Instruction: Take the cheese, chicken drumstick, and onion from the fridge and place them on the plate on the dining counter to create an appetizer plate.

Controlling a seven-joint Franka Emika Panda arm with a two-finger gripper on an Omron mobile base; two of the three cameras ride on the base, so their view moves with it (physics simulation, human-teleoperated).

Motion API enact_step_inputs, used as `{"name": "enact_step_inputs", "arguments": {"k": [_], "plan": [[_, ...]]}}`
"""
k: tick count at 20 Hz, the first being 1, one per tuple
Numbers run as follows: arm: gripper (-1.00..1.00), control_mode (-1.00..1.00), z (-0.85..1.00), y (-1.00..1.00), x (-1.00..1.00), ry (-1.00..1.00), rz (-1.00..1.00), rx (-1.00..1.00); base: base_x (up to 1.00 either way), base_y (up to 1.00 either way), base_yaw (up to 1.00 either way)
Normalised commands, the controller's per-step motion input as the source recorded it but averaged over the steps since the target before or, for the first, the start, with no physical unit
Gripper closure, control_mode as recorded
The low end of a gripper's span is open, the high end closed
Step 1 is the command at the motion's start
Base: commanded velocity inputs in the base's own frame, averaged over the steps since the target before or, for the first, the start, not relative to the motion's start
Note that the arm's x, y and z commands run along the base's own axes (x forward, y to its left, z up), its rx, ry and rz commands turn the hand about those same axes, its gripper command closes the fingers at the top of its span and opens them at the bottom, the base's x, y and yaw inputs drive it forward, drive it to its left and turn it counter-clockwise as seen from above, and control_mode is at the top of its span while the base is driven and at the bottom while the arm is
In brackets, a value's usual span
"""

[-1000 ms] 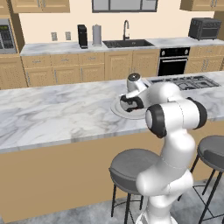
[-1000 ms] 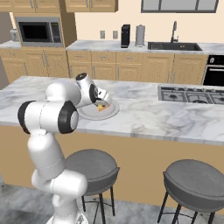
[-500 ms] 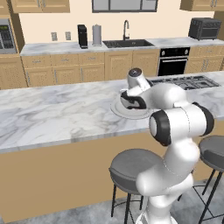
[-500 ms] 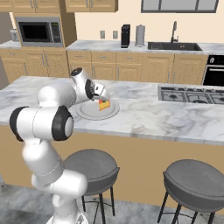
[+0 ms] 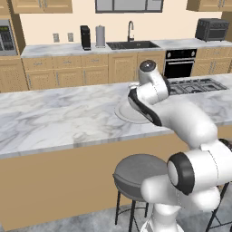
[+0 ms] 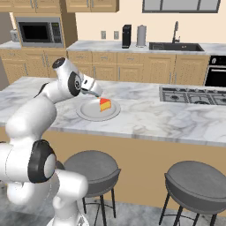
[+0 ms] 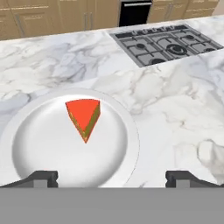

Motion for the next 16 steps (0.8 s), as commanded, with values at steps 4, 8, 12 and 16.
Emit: {"name": "enact_step_inputs", "arguments": {"k": [4, 8, 12, 16], "plan": [[-1.0, -1.0, 1.0, 0.14, -1.0, 0.05, -0.04, 0.11, 0.0, 0.0, 0.0], [-1.0, -1.0, 0.73, 0.13, -1.0, 0.14, 0.0, 0.17, 0.0, 0.0, 0.0], [-1.0, -1.0, 0.08, 0.1, -1.0, 0.06, 0.0, 0.1, 0.0, 0.0, 0.0], [-1.0, -1.0, -0.08, 0.05, -1.0, 0.03, 0.0, 0.01, 0.0, 0.0, 0.0]]}}
